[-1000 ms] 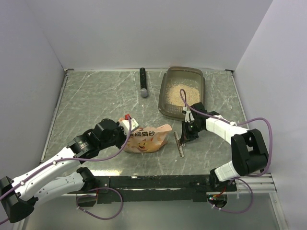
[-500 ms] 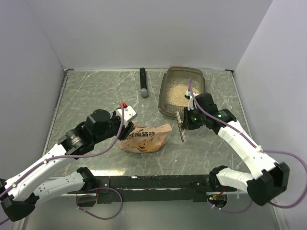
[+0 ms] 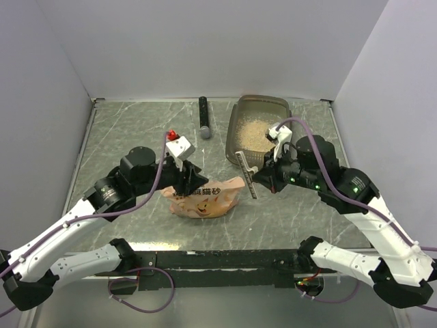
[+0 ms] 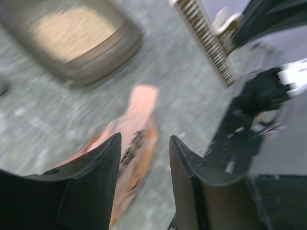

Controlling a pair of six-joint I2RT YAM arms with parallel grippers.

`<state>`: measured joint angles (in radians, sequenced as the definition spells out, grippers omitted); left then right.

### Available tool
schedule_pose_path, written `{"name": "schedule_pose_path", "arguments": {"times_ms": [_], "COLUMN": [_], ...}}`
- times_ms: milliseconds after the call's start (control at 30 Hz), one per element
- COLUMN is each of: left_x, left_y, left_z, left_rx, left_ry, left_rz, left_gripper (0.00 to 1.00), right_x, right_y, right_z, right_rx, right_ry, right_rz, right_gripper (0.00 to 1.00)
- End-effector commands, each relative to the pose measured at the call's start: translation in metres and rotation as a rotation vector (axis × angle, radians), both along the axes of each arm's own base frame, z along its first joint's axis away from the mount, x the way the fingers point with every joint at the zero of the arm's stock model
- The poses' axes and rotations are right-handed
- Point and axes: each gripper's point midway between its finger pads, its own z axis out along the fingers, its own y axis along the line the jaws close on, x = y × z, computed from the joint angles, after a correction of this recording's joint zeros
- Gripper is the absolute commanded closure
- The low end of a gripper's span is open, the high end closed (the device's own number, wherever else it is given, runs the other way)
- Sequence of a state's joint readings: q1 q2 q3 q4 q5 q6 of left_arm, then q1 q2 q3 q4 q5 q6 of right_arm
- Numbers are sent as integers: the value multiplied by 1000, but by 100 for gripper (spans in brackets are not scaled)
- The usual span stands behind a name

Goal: Fill the litter box with clean litter

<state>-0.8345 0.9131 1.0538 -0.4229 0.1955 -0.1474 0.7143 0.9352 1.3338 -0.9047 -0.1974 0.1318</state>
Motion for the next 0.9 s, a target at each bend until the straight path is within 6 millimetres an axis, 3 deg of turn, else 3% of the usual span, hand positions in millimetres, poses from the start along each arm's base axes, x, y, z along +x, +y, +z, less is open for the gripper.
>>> {"name": "schedule_pose_path", "arguments": {"times_ms": [0,67,100,200,567,867], "left_x": [-32,-42,-44,-54,-58,-59], "left_y": [-23,-26,-27,-29,-34,-35], "left_z": [57,58,74,88,103,102], "left_rx": [-298,-358,-421,-520,-618,-629], "left_ry": [-73,-52,-95,-89,-36,-21], "left_rz": [-194,-236,-255,-303,-332,-340], "left_gripper": [48,48,48,48,48,52], "right_x": [-30,-40,-45,-52,-64,-75], "right_y": [17,27,29,38,58,66], "right_z": [33,41,45,48,52,61], "right_rx": [122,177,199,227,261,301], "right_ry": [-33,-33,-39,-38,-35,-40], "right_rz": [160,224,247,290,365,414], "right_gripper": [100,100,100,100,100,100]}}
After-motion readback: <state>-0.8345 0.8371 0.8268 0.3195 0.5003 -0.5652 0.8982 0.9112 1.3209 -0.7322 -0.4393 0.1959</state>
